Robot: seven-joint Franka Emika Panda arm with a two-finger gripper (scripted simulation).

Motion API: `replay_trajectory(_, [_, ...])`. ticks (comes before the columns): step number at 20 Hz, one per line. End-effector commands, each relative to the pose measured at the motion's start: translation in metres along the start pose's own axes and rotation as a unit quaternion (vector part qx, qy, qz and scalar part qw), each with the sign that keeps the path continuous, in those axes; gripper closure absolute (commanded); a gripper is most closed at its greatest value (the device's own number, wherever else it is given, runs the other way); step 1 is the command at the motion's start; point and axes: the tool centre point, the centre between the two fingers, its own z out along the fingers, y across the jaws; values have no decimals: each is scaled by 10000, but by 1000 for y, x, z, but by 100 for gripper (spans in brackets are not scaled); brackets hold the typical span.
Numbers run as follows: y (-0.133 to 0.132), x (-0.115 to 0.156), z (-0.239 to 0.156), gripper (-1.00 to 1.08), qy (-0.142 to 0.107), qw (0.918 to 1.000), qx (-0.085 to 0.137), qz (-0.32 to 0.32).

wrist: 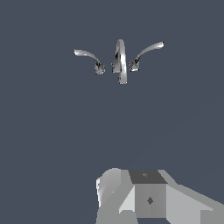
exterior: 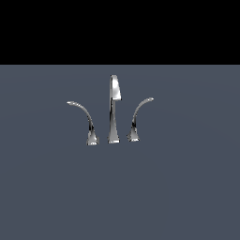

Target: Turn on the faucet by rotating a designated handle.

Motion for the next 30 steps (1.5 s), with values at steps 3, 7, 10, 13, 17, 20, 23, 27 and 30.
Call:
replay_trajectory(3, [0, 1, 1, 108, 0, 10000, 0, 13])
replay_trajectory(7, [-2, 5, 5, 108, 1, 9999, 1, 112])
replay_trajectory(10, [-4, 11, 11, 108, 2, 9997, 3, 253])
replay_trajectory(13, [-7, 20, 19, 108, 4, 9990, 6, 452])
replay_trajectory(17, [-12, 36, 34, 108, 7, 9967, 11, 808])
replay_trajectory(20, [-15, 52, 48, 108, 10, 9934, 16, 1143])
replay_trajectory(23, [-18, 71, 64, 108, 14, 9884, 22, 1520])
replay_trajectory(27, [-19, 96, 86, 108, 19, 9792, 29, 2028])
replay_trajectory(30, [-18, 115, 103, 108, 22, 9706, 34, 2407])
